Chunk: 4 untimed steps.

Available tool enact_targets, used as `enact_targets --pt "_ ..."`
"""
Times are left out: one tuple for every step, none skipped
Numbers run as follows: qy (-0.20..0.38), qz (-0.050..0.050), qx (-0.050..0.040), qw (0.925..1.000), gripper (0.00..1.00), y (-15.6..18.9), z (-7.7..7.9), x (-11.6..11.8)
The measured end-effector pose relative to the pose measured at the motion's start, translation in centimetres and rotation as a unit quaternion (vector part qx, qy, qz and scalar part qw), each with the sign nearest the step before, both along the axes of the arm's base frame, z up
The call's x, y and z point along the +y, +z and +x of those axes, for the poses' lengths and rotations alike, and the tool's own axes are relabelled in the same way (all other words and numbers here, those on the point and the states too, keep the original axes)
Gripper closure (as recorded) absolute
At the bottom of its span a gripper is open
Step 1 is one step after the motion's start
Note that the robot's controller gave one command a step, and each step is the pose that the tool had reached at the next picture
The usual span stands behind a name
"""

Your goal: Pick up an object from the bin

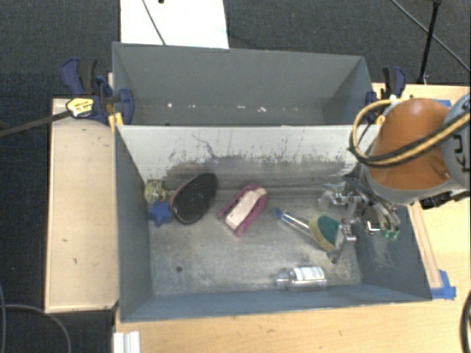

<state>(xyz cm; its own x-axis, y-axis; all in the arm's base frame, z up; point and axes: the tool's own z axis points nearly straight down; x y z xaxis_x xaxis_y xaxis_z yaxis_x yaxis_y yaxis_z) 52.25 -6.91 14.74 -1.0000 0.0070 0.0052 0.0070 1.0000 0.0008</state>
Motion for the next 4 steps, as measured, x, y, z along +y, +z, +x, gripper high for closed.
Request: enact_targets --pt "-0.045 0.000 -0.0008 0.9990 0.00 -8.1 3.1 -0.7" --pt "-0.043 0.000 -0.0030 0.9991 1.00 -7.7 3.1 -0.7" --pt "-0.067 0.000 -0.0070 0.9977 1.00 3.7 -0.8 1.2" --pt "0.221 -0.001 -0.0073 0.9752 1.00 14.7 -0.3 1.6"
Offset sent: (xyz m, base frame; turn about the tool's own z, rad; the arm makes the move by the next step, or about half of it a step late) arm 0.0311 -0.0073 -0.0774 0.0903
